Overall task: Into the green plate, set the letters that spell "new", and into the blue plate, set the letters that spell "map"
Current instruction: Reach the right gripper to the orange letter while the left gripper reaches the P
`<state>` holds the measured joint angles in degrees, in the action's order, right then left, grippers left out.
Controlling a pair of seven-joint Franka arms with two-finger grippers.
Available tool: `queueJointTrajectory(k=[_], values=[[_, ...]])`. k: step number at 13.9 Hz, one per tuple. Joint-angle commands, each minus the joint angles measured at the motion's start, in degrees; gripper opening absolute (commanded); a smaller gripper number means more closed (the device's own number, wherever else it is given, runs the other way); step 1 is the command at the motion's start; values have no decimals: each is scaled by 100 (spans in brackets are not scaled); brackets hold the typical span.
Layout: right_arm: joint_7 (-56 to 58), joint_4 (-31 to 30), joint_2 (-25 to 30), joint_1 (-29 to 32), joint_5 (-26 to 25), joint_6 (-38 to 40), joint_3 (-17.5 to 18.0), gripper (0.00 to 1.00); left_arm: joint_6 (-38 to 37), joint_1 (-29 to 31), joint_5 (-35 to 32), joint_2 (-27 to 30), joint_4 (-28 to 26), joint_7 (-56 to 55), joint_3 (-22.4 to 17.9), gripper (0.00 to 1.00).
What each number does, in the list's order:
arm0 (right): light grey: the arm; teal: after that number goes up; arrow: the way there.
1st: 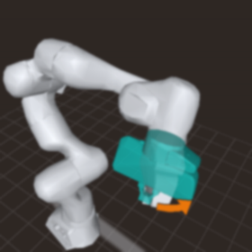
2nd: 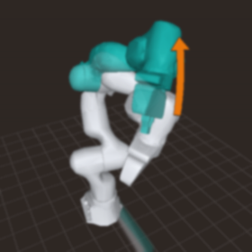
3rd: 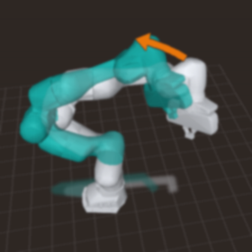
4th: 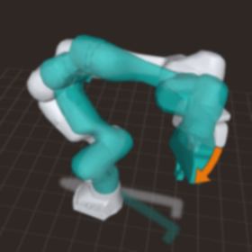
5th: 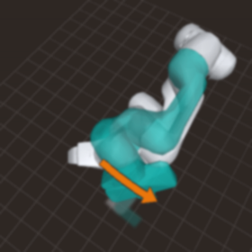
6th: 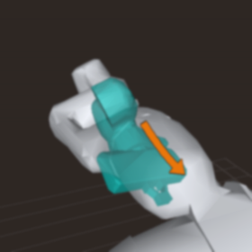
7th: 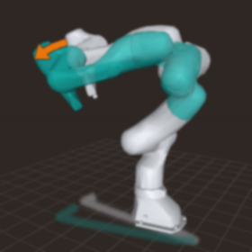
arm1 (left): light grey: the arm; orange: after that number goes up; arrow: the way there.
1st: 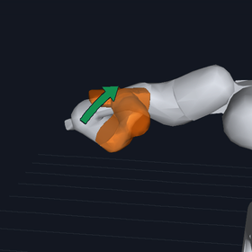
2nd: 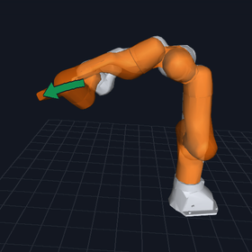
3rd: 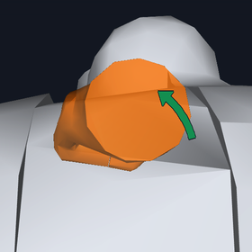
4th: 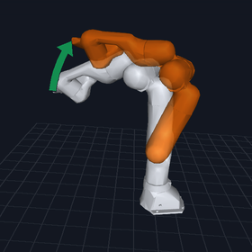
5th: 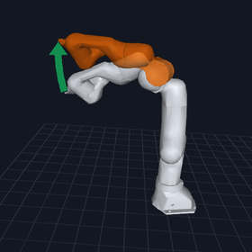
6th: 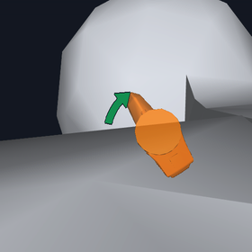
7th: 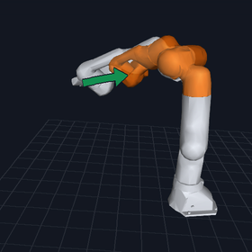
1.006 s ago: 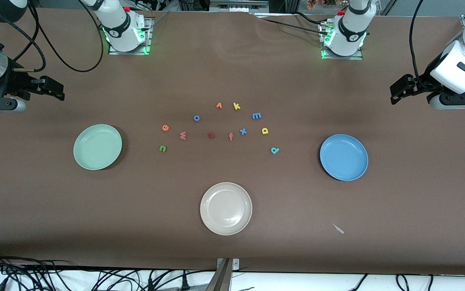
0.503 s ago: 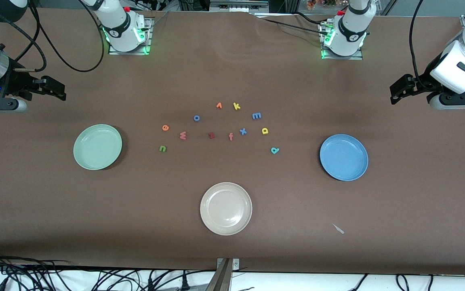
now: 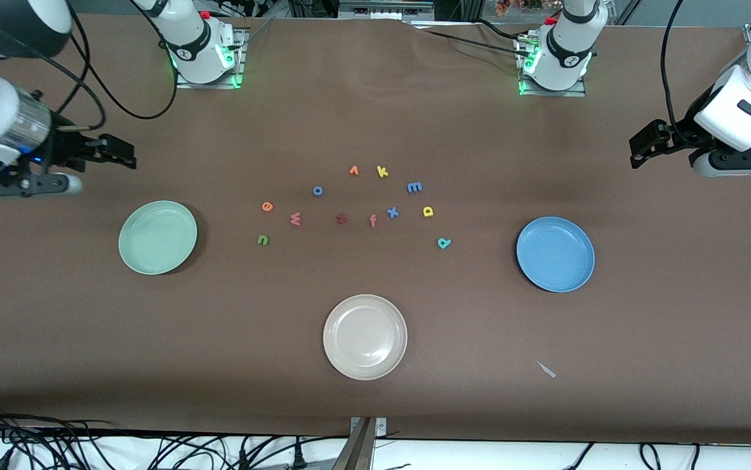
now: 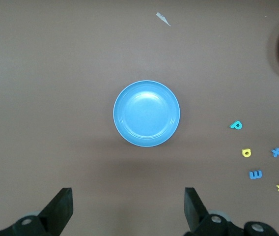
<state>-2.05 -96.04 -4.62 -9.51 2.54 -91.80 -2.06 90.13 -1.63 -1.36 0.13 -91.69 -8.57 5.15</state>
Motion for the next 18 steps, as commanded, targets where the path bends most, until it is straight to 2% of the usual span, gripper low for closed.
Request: queueJointTrajectory(k=[1,3,5,9,11,14,15,18], values=[[-529,-19,-337,-314,80,-319,-14,100,-119,-30,-48,-92,204,40,-14,100],[-1155,-535,-365,-473,229,-941,4,100,-119,-30,-48,-101,196,92,-14,100],[-1542,-1194,-364,-587,221,-1793,197,100,-119,-39,-48,-118,187,83,-14,100],[-1702,-2574,-478,-824,194,-3744,303,100,-251,-232,-110,-557,187,110,-5,100],[-1877,-2683,-898,-1052,194,-4178,303,100,-181,-354,-66,-1012,204,58,143,100],[-2230,-2735,-1234,-1308,186,-4574,294,100,232,-820,-92,-2154,686,-91,179,100],[-2230,-2831,-1287,-1308,168,-4801,294,100,433,-891,-66,-2418,853,-380,179,100],[-2439,-3314,-1437,-1326,168,-5689,303,100,1206,-1197,-48,-2938,899,-479,197,100]])
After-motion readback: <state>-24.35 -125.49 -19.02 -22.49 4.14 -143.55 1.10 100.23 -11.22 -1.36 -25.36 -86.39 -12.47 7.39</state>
